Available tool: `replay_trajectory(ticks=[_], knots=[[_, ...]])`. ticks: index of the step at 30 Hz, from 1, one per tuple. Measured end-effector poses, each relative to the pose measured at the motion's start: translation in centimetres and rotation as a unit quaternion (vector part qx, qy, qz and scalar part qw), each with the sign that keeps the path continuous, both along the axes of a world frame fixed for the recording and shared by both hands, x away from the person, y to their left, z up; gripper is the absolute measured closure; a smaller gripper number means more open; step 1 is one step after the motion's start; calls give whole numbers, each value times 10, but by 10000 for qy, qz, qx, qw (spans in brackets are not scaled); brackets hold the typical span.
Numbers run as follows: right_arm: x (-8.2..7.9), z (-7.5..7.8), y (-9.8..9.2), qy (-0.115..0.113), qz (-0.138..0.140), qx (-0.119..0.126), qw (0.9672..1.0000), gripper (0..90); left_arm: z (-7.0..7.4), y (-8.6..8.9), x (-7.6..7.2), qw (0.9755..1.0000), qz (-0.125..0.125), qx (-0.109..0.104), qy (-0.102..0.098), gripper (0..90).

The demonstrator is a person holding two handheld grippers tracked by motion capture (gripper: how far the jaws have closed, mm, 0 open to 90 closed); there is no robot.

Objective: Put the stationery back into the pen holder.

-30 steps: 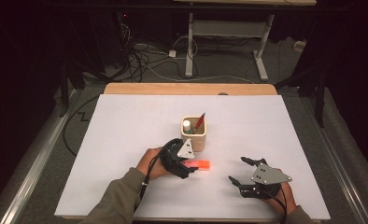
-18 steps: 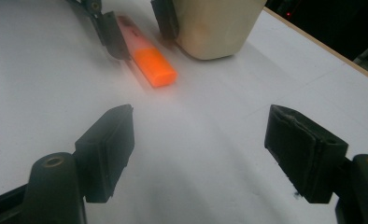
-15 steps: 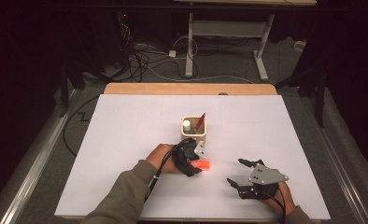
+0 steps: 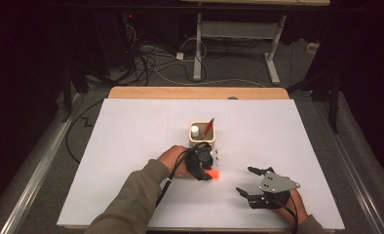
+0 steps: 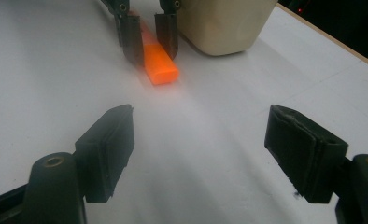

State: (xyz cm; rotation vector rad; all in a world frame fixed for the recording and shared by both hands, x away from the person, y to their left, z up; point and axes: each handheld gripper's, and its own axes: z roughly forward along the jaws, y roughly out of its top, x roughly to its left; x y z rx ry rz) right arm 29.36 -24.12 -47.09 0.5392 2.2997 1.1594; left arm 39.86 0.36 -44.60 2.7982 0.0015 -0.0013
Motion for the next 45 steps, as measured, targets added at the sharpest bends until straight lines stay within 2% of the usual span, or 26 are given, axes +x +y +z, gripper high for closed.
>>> replay_trajectory(ticks=[6, 10, 14, 15, 19, 23, 26, 27, 28, 30, 33, 36, 41, 45], knots=[[0, 1, -1, -27, 3, 36, 10000, 253, 0, 1, -2, 9999, 105, -4, -29, 647], [0, 2, -2, -40, -49, 115, 9999, 255, 0, 4, -4, 9997, 175, -112, -84, 648], [0, 4, -4, -94, -90, 157, 9998, 257, 4, 12, -6, 9985, 303, -415, -211, 649], [1, 4, -4, -101, -97, 175, 9997, 259, 5, 14, -7, 9976, 403, -535, -185, 650], [0, 4, -5, -107, -140, 230, 9996, 259, 13, 25, -11, 9928, 588, -966, -384, 650], [0, 5, -5, -155, -144, 232, 9995, 260, 19, 38, -15, 9859, 750, -1359, -629, 650], [0, 5, -6, -159, -155, 248, 9994, 260, 21, 48, -19, 9787, 899, -1675, -770, 650], [0, 5, -6, -173, -158, 248, 9994, 259, 21, 51, -20, 9755, 976, -1803, -798, 650], [0, 5, -6, -175, -165, 256, 9994, 259, 21, 54, -21, 9736, 1007, -1864, -848, 650], [0, 5, -6, -166, -179, 260, 9994, 260, 21, 60, -22, 9681, 1121, -2048, -908, 650], [0, 5, -6, -179, -182, 257, 9993, 260, 21, 68, -26, 9616, 1210, -2249, -1009, 650], [0, 5, -6, -191, -180, 252, 9993, 260, 21, 74, -30, 9531, 1303, -2509, -1082, 650], [0, 6, -6, -240, -175, 272, 9992, 260, 21, 83, -35, 9434, 1414, -2758, -1178, 650], [-1, 6, -6, -268, -198, 288, 9990, 260, 22, 90, -37, 9334, 1534, -2997, -1239, 650]])
